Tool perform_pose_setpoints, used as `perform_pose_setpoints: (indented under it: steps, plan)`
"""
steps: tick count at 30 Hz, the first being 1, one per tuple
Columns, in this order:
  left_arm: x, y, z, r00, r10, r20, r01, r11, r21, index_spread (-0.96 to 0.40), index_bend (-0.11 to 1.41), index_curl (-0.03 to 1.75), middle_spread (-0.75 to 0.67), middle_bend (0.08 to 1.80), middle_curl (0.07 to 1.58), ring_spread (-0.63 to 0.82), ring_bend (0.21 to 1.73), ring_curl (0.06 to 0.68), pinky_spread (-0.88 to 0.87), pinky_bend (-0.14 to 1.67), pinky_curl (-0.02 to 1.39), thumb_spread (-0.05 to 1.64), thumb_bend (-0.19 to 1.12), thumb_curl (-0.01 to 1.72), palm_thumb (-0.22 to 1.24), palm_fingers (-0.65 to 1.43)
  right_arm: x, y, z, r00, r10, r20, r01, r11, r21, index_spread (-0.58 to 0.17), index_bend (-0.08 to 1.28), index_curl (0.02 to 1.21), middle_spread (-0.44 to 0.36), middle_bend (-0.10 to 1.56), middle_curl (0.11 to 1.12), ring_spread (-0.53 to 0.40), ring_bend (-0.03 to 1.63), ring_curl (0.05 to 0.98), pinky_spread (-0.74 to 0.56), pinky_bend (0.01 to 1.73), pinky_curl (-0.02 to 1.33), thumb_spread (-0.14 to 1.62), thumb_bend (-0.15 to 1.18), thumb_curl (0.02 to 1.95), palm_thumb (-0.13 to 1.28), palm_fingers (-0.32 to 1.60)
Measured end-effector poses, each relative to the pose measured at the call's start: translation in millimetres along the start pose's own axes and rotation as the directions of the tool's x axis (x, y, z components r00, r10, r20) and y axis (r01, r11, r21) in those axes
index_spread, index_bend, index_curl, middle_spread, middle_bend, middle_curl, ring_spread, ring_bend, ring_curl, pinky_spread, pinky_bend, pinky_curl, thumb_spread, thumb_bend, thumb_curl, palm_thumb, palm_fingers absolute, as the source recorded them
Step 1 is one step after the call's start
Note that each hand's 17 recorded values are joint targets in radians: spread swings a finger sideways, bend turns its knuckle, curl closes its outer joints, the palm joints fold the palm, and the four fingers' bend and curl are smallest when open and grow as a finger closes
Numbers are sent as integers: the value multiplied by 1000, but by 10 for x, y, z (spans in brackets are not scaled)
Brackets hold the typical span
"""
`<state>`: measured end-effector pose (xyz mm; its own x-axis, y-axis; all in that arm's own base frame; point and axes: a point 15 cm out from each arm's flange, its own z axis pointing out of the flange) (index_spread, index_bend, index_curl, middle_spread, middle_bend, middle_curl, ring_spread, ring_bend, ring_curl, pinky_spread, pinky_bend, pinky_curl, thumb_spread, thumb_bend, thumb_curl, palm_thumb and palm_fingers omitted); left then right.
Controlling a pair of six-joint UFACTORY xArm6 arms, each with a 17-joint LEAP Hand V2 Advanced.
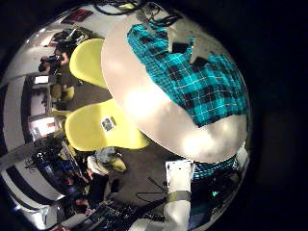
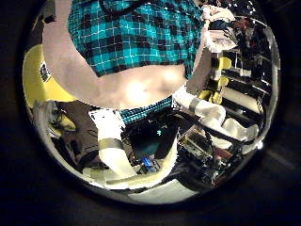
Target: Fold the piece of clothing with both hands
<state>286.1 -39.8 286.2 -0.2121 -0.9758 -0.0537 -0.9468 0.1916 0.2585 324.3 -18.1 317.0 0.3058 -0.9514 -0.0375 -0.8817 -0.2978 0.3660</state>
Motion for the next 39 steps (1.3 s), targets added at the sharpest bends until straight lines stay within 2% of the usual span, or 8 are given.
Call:
perform_pose_setpoints:
  steps: [10,15,24,32,35,37,38,39]
  plan:
    - [-2,36,36,1000,6,5,-6,1000,3,-119,174,348,41,218,426,143,742,193,183,363,434,912,-20,300,21,226,64,109,-128,1000,11,-27,-11,1000,-17,-357,150,258,26,251,350,179,599,206,359,616,235,1154,-19,242,185,105]
    - [84,26,350,999,41,19,-41,999,-27,-124,170,349,39,209,419,142,731,187,183,355,421,958,-20,301,67,236,145,161,-117,999,36,-21,-36,999,-16,-361,151,257,26,245,348,179,595,209,362,612,238,1151,-20,242,181,110]
    - [369,-228,990,980,164,115,-166,986,10,-108,152,331,45,218,414,143,735,184,184,365,406,938,-25,310,133,228,354,361,-132,995,98,0,-98,995,7,-361,150,256,22,250,352,166,589,212,356,603,240,1149,-19,243,181,117]
    - [321,-386,1287,964,175,201,-166,984,-59,-86,194,353,43,222,408,136,708,173,172,335,383,902,-25,316,178,278,360,537,-35,995,95,7,-95,995,5,-356,149,254,21,248,352,163,594,219,347,598,242,1149,-19,244,180,119]
    - [333,-451,1359,964,170,207,-158,985,-73,-90,202,371,-29,274,420,81,698,164,118,323,371,902,-19,321,219,392,393,603,-19,995,97,-5,-97,995,3,-354,150,253,21,245,352,162,596,222,346,596,243,1149,-19,244,180,121]
    - [333,-517,1359,962,169,213,-158,985,-68,-122,191,381,-121,378,452,-13,700,160,21,357,371,914,-7,328,271,564,394,640,-6,995,96,-9,-96,995,3,-354,150,253,21,245,352,162,595,223,345,595,243,1149,-19,244,180,122]
    - [331,-541,1353,962,167,216,-156,985,-66,-144,189,384,-171,447,460,-105,719,154,-72,385,362,927,1,333,310,716,387,655,1,995,96,-9,-96,995,3,-354,150,253,21,245,352,162,595,223,345,595,243,1149,-19,244,180,122]
    - [332,-571,1330,963,160,217,-152,987,-55,-157,185,387,-194,465,468,-132,721,156,-113,398,364,928,-1,334,323,733,383,663,6,995,96,-10,-96,995,4,-354,150,253,21,244,352,162,595,223,345,594,243,1149,-19,244,180,122]
